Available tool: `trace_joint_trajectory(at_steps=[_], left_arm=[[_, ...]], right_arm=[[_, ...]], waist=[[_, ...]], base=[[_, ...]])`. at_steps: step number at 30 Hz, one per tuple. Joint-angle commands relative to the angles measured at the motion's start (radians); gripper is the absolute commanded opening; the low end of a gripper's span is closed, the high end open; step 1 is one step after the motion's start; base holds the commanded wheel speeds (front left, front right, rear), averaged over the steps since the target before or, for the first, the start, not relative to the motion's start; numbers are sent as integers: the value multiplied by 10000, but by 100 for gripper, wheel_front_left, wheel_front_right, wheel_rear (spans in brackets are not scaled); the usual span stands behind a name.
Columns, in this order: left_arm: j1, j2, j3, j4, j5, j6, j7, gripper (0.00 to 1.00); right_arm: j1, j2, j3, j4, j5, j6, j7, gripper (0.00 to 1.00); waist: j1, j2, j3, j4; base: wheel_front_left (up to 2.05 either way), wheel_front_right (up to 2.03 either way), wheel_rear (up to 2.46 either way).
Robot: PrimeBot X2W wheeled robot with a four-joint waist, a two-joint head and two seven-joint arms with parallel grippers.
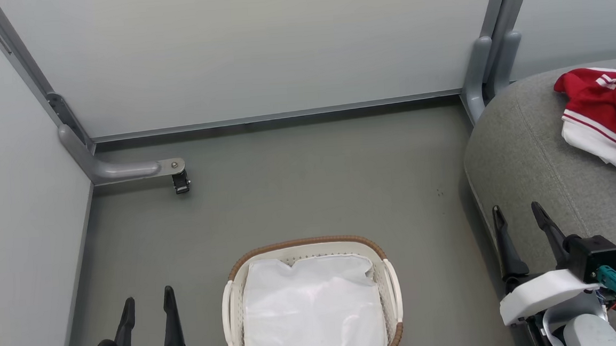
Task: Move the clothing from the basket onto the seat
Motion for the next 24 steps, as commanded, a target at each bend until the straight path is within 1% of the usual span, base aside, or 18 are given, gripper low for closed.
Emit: trace_joint_trajectory(at_steps=[1,6,15,24], left_arm=[[167,-79,83,-4,163,-95,-7,100],[168,-160,178,164,305,-291,-7,100],[-134,-283,218,360,708,-392,-7,100],[-180,-387,319,481,838,-526,-7,100]], right_arm=[[166,-42,-31,-96,18,-11,-48,100],[319,-43,104,-4,-114,-11,-48,100],[346,-42,450,273,-1,-11,-48,100],[286,-43,416,378,59,-11,-48,100]], waist=[[1,0,-22,16],[1,0,-49,41],[1,0,-40,-23],[1,0,0,-33]], base=[[0,0,0],[0,0,0],[0,0,0],[0,0,0]])
